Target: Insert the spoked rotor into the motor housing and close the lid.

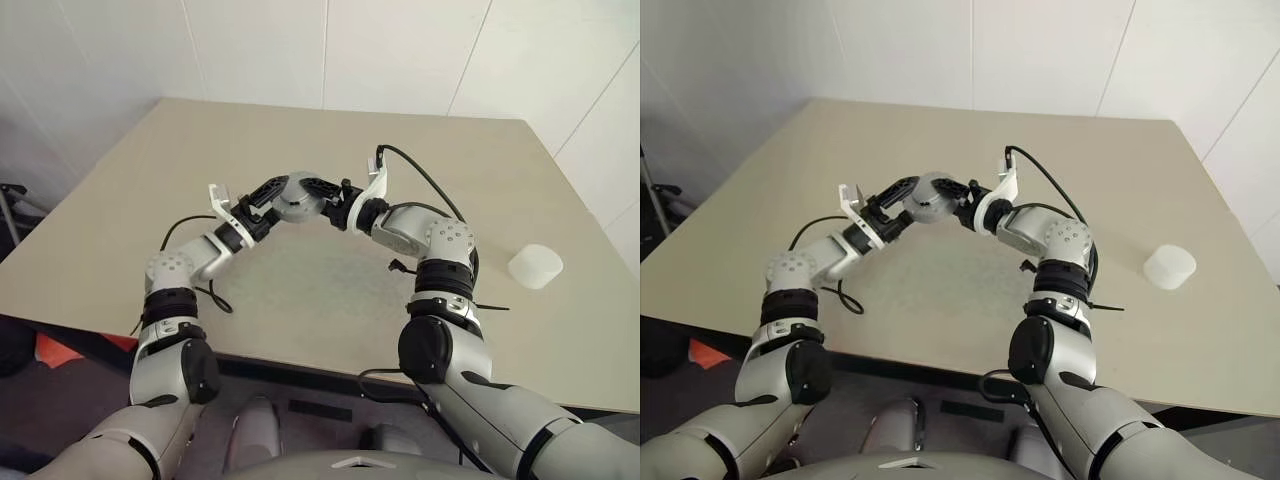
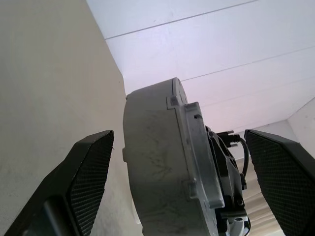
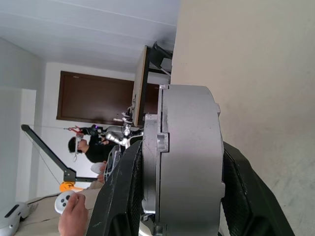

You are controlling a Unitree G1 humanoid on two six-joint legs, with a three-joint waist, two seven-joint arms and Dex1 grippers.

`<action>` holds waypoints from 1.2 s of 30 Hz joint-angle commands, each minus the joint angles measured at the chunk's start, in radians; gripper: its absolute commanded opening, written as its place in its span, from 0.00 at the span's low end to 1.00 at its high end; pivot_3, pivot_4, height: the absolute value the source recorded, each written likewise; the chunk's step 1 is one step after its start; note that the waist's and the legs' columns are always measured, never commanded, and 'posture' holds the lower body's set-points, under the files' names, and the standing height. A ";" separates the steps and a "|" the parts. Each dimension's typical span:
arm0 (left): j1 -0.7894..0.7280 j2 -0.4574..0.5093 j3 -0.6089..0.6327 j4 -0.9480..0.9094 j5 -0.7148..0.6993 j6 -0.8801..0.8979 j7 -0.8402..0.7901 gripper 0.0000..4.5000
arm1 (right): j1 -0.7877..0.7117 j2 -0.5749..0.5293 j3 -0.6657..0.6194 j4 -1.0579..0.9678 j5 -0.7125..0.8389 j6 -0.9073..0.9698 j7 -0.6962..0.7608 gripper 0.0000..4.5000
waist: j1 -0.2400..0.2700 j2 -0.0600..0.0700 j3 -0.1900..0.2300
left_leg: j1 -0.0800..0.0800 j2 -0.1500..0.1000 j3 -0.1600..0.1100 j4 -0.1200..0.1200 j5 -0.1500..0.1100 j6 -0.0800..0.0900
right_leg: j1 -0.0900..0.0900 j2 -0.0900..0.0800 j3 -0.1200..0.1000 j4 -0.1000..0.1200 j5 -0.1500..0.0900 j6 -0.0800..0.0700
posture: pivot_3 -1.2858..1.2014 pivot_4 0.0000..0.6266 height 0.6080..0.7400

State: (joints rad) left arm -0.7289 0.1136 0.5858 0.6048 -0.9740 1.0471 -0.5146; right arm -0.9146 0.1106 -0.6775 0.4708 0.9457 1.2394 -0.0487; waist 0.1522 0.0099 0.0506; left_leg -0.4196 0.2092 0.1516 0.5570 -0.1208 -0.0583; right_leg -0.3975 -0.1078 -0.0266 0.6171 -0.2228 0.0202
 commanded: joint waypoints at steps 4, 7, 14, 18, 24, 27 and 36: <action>-0.028 0.001 -0.027 0.010 0.003 -0.027 -0.017 1.00 | -0.016 0.006 0.014 -0.060 0.067 -0.017 0.001 0.47 | -0.001 0.000 0.000 | 0.000 0.000 0.000 0.003 0.000 0.000 | 0.000 0.000 0.000 0.003 0.000 0.000 | 0.52 0.00 1.00; -0.024 0.002 -0.036 0.012 0.008 -0.035 -0.020 0.96 | -0.014 0.006 0.017 -0.061 0.069 -0.023 -0.004 0.47 | -0.001 0.000 0.000 | 0.000 0.000 0.000 0.004 0.000 0.000 | 0.000 0.000 0.000 0.004 0.000 0.000 | 0.52 0.00 1.00; -0.019 0.003 -0.027 0.021 0.004 -0.055 -0.013 0.52 | -0.005 -0.005 0.028 -0.050 0.062 -0.040 -0.004 0.47 | -0.001 0.000 0.000 | 0.000 0.000 0.000 0.005 0.000 0.000 | 0.000 0.000 0.000 0.005 0.000 0.001 | 0.52 0.00 1.00; -0.020 0.002 -0.034 0.034 0.021 -0.084 0.002 0.52 | -0.004 -0.007 0.035 -0.043 0.060 -0.048 -0.002 0.47 | 0.000 0.000 0.000 | 0.000 0.000 0.000 0.005 0.000 0.000 | 0.000 0.000 0.000 0.005 0.000 0.001 | 0.52 0.00 1.00; -0.023 0.004 -0.061 0.043 0.054 -0.130 -0.001 0.52 | 0.003 -0.022 0.065 -0.037 0.041 -0.059 0.020 0.47 | 0.000 0.000 0.000 | 0.000 0.000 0.000 0.005 0.000 0.000 | 0.000 -0.001 0.000 0.005 0.000 0.001 | 0.52 0.00 1.00; -0.023 0.005 -0.067 0.045 0.054 -0.139 -0.003 0.52 | 0.009 -0.029 0.078 -0.043 0.037 -0.073 0.037 0.67 | 0.001 0.000 0.000 | 0.000 0.000 -0.001 0.006 0.000 0.000 | 0.000 -0.001 0.000 0.005 0.000 0.001 | 0.52 0.00 1.00; -0.019 0.013 -0.066 0.060 0.102 -0.234 0.012 0.52 | 0.016 -0.053 0.149 -0.010 -0.095 -0.233 -0.008 0.99 | -0.001 0.000 0.000 | 0.000 0.000 -0.001 0.006 0.000 0.000 | 0.001 -0.001 0.000 0.005 0.000 0.001 | 0.52 0.00 1.00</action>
State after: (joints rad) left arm -0.7331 0.1167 0.5105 0.6837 -0.8715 0.8557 -0.4983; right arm -0.8805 0.0657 -0.5403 0.4704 0.8614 1.0472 -0.0535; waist 0.1514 0.0098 0.0506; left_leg -0.4196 0.2093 0.1510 0.5627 -0.1209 -0.0582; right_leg -0.3970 -0.1084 -0.0265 0.6224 -0.2224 0.0208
